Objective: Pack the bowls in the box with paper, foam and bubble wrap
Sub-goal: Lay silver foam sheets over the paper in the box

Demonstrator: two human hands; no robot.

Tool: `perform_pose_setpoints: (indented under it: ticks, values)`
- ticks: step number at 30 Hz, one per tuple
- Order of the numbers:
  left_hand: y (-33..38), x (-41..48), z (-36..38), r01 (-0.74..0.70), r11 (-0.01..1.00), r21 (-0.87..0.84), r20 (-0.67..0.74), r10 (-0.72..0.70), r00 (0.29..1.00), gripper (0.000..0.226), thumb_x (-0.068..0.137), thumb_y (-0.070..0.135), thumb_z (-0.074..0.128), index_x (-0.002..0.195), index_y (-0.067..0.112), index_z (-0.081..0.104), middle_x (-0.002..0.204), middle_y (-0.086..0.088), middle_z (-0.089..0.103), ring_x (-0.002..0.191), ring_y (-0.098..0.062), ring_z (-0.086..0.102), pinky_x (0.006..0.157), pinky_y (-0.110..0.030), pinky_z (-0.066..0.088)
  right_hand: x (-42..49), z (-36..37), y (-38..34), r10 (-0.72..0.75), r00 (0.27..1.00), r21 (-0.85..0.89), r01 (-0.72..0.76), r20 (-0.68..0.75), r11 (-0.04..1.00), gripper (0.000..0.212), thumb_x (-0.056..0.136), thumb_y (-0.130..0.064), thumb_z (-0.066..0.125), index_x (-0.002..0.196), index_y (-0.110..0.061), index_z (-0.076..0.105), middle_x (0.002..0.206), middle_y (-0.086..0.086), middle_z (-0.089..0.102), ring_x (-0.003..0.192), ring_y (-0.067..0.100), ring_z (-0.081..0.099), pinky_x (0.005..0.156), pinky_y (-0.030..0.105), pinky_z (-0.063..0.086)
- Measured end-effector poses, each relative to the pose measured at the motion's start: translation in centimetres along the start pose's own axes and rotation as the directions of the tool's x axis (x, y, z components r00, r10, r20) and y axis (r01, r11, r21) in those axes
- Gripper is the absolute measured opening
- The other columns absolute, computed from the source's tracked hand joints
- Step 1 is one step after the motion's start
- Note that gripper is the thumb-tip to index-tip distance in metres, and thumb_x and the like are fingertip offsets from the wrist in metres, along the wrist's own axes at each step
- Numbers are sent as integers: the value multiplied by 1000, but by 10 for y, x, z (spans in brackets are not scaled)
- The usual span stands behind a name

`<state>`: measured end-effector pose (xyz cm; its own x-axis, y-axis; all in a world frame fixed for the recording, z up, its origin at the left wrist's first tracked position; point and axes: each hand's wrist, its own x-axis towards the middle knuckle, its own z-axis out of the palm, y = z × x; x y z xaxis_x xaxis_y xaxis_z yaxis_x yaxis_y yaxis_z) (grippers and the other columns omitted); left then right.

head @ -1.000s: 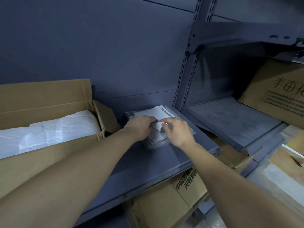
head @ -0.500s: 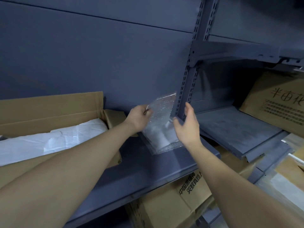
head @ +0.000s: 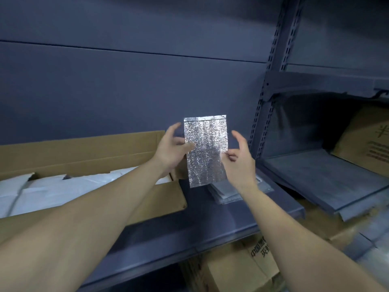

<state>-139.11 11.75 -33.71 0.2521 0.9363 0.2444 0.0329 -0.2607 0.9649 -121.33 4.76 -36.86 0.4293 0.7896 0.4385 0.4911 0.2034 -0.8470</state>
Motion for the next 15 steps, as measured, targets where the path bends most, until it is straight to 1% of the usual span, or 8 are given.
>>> perform_pose_setpoints:
  ticks: [1,2,4,7,9,10,12,15]
  values:
    - [-1,-2,-7,-15,1000,-7,-24,15,1000,72,88,10,71,145,32,33,80,4,65,71,2,63,78,-21,51,-1,4,-3,-4,1000,24,4,5,1000,62,94,-16,62,145,-40,36,92,-11,63,85,1,61,65,4,43]
    - [-2,-5,-14,-32,999,-18,-37,32,999,79,87,10,73,148,33,29,81,2,66,74,-2,62,81,-25,50,-2,8,-6,-11,1000,42,10,15,999,60,95,-16,62,144,-41,38,93,-10,64,85,2,62,66,4,43]
    - [-2,-13,-29,-55,998,-17,-23,54,998,79,86,6,72,147,35,32,84,-4,65,75,-9,62,76,-25,49,-3,18,-13,-33,999,68,30,42,997,54,95,-15,61,139,-43,44,94,-9,64,87,4,63,71,7,45]
    - [-1,-25,-53,-96,989,109,14,95,995,52,88,3,69,132,27,56,73,-1,52,69,-13,53,72,-26,48,-4,40,-24,-55,994,118,43,98,992,40,95,-15,59,128,-37,59,94,-7,67,89,8,65,78,14,49]
    - [-2,-30,-72,-95,971,220,-6,99,995,30,88,7,71,113,23,69,63,8,45,62,-11,40,67,-23,41,-8,59,-34,-81,986,128,63,144,990,30,95,-14,60,120,-30,66,98,-14,67,92,7,63,82,18,50]
    - [-2,-33,-84,-75,962,261,-23,83,996,25,87,9,72,108,23,71,59,11,42,58,-10,36,62,-22,38,-11,69,-39,-94,981,130,72,168,989,27,95,-14,60,118,-26,68,99,-18,66,92,6,63,80,17,49]
    - [-3,-41,-109,-34,954,298,-51,52,997,28,85,10,75,104,30,71,66,6,44,59,-12,34,60,-22,36,-18,90,-50,-111,969,132,83,219,988,25,95,-14,60,116,-23,69,95,-21,63,87,5,62,71,8,45]
    - [-5,-55,-155,55,956,289,-53,-41,998,38,81,6,76,104,35,68,84,-5,52,73,-19,41,74,-31,40,-28,122,-66,-130,942,120,97,310,988,26,93,-15,63,116,-24,68,89,-12,61,81,9,62,64,7,44]
